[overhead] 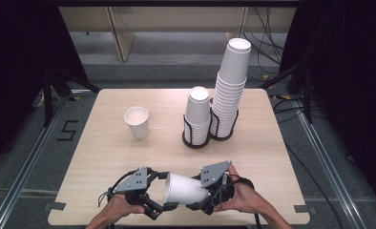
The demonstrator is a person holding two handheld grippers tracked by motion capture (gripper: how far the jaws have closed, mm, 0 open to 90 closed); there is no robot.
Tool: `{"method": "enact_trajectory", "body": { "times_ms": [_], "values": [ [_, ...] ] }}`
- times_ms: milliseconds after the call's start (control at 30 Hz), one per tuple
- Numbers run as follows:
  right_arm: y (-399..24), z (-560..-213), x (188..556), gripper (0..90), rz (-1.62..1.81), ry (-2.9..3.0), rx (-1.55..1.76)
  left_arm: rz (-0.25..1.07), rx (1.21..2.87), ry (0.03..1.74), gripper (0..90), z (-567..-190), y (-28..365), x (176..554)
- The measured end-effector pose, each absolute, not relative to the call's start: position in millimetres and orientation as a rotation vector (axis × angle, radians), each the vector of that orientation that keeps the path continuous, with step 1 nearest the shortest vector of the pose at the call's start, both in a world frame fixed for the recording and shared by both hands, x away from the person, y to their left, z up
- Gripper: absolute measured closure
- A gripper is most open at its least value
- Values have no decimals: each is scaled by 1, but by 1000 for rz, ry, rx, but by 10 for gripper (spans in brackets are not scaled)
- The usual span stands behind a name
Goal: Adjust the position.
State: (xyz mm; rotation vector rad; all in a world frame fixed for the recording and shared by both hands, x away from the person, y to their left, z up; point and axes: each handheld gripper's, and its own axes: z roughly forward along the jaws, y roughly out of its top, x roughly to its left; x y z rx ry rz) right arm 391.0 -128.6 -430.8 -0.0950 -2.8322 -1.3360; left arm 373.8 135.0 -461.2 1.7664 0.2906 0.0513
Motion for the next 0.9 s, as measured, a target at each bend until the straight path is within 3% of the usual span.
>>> {"method": "enact_trajectory", "body": {
  "times_ms": [333, 900],
  "values": [
    [-127, -433, 389, 248, -1320, -2829, -59, 20, 1759, 280, 52, -464, 132, 372],
    [-125, -433, 387, 201, -1299, -2853, -108, 84, 1779, 217, 141, -459, 134, 370]
  ]
}}
